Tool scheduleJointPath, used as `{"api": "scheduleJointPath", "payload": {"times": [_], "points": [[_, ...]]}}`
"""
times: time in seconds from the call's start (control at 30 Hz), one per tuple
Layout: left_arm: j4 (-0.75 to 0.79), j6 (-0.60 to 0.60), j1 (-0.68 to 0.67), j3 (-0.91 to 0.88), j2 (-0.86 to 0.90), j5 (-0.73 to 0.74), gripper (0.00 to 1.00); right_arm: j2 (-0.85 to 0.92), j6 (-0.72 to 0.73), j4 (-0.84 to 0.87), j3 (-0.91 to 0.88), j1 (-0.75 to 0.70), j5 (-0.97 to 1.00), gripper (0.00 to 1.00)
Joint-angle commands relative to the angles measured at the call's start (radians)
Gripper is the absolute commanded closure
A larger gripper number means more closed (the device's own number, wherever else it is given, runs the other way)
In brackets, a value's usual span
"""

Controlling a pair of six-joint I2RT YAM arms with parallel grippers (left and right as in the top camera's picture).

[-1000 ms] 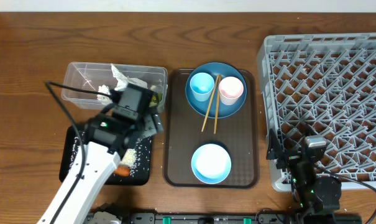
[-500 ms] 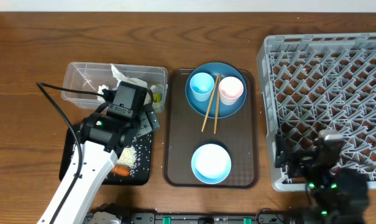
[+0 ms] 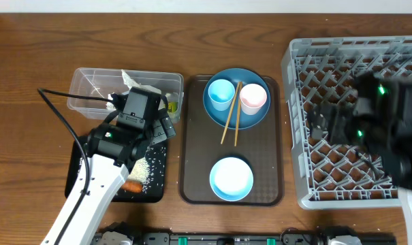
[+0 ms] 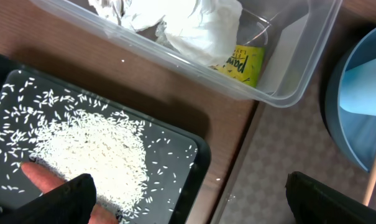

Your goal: Sort waste into correct bins and load items into the dishwasher rack

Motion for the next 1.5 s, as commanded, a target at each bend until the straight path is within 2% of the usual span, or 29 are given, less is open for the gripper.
{"api": "scheduleJointPath", "payload": {"times": [0.0, 0.03, 0.1, 0.17, 0.27, 0.3, 0.33, 0.63, 0.8, 0.83, 0.87, 1.03, 1.17, 1.3, 1.47], "points": [[-0.003, 0.013, 0.004, 0.013, -0.011, -0.011, 0.01, 0.046, -0.019, -0.014, 0.023, 0.011, -0.188, 0.02], [-0.003, 0.013, 0.004, 0.013, -0.011, -0.008, 0.01, 0.059, -0.042, -0.022, 0.02, 0.013, -0.261, 0.1], [-0.007, 0.013, 0.004, 0.013, -0.011, -0.007, 0.01, 0.072, -0.048, -0.05, 0.017, 0.018, -0.272, 0.3], [-0.014, 0.013, 0.004, 0.013, -0.011, 0.008, 0.01, 0.073, -0.039, -0.078, 0.017, 0.017, -0.199, 0.38], [-0.014, 0.013, 0.004, 0.013, -0.011, 0.062, 0.01, 0.072, -0.033, -0.119, 0.017, 0.015, -0.078, 0.63], [-0.014, 0.013, 0.004, 0.013, -0.011, 0.068, 0.01, 0.072, -0.033, -0.132, 0.017, 0.015, -0.055, 0.7], [-0.014, 0.013, 0.004, 0.013, -0.011, 0.067, 0.01, 0.072, -0.034, -0.136, 0.017, 0.015, -0.05, 0.73], [0.034, 0.013, 0.004, 0.013, -0.011, 0.089, 0.01, 0.072, -0.033, -0.163, -0.025, 0.016, -0.048, 0.68], [0.008, 0.013, -0.001, 0.012, -0.009, 0.37, 0.01, 0.072, -0.038, -0.159, -0.136, 0.016, -0.014, 0.6], [0.03, 0.013, -0.007, 0.01, -0.008, 0.413, 0.01, 0.072, -0.038, -0.14, -0.158, 0.016, 0.001, 0.5], [0.062, 0.012, -0.016, 0.009, -0.005, 0.444, 0.0, 0.072, -0.038, -0.121, -0.177, 0.016, 0.008, 0.45], [0.244, 0.007, -0.084, 0.009, 0.018, 0.467, 0.1, 0.072, -0.038, -0.067, -0.224, 0.016, 0.005, 0.46], [0.41, -0.04, -0.114, 0.009, 0.078, 0.452, 0.11, 0.072, -0.042, -0.055, -0.224, 0.016, 0.005, 0.45], [0.542, -0.041, -0.122, 0.009, 0.2, 0.41, 0.19, 0.072, -0.05, -0.055, -0.224, 0.016, 0.005, 0.45], [0.683, -0.081, -0.127, 0.009, 0.367, 0.407, 0.2, 0.072, -0.064, -0.034, -0.224, 0.016, 0.008, 0.46]]}}
